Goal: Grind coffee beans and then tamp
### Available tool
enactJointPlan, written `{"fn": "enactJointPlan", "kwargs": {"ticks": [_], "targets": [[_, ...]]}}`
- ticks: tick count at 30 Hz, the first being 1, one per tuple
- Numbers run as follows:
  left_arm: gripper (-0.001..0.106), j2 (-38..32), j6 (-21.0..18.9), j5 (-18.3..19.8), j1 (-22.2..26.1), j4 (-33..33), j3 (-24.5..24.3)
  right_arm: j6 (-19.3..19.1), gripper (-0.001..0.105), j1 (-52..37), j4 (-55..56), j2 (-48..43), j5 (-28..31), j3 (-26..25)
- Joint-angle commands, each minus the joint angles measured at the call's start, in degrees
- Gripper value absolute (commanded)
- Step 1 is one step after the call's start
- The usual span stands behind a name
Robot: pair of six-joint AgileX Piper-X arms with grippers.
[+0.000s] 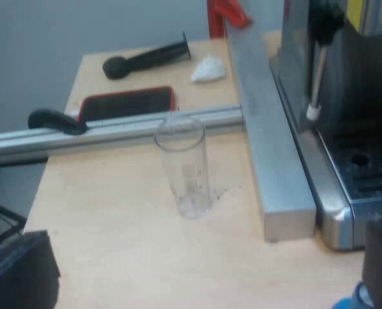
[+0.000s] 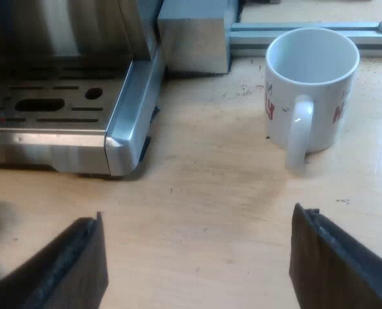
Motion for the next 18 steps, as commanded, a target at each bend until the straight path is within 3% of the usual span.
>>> {"fn": "enactJointPlan", "kwargs": {"ticks": [1, 9, 18], "targets": [[0.099, -7.94, -0.09, 1.70, -0.06, -4.98, 2.54, -0.12, 0.062, 0.04, -1.64, -2.75, -0.79, 2.27], [0.099, -7.93, -0.09, 5.30, -0.06, -6.17, 8.11, 0.31, 0.062, 0.04, -1.54, -2.75, -0.79, 5.92], [0.099, -7.93, -0.09, 6.49, -0.06, -7.17, 8.67, 0.31, 0.062, 0.04, -2.39, -2.75, -1.21, 8.28]]}}
